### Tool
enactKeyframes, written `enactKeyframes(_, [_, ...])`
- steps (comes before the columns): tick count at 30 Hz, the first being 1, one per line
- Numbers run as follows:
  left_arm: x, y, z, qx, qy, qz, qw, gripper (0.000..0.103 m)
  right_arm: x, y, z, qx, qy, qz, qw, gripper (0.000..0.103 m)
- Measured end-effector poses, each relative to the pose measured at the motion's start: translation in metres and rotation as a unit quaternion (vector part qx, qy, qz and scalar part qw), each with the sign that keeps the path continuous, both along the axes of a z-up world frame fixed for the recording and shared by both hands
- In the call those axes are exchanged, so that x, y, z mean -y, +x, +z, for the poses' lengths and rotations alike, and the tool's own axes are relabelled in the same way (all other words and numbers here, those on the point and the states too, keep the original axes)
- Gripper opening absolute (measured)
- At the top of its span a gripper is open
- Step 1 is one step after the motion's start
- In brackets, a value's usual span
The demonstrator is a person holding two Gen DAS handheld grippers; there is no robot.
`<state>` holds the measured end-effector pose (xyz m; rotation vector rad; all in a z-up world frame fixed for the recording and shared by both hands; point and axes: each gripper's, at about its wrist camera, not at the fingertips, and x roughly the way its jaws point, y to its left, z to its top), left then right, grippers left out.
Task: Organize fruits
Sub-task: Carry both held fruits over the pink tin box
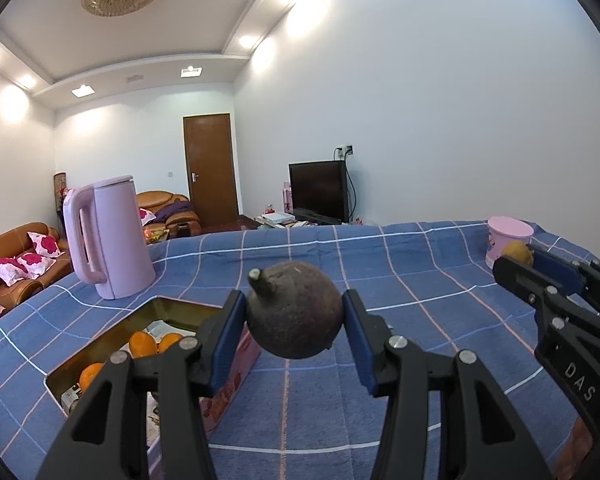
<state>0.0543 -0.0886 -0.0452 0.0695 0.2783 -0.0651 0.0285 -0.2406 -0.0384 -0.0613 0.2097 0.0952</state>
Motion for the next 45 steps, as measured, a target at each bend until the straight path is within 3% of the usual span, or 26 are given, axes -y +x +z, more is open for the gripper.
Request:
enactKeyframes(23, [-0.056,0.007,-0.002,-0.028,-0.003,0.048,0.9984,0.051,-0.055,0.015,-0.004,-0.023,-0.005,0.067,0.997,0.030])
enactKeyframes(45, [-0.143,0.019,-0.013,-0.080,-0.014,0.140,0.9868,0.051,-0.168,0.043,-0.005,-0.051,-0.039,0.188,0.980,0.030])
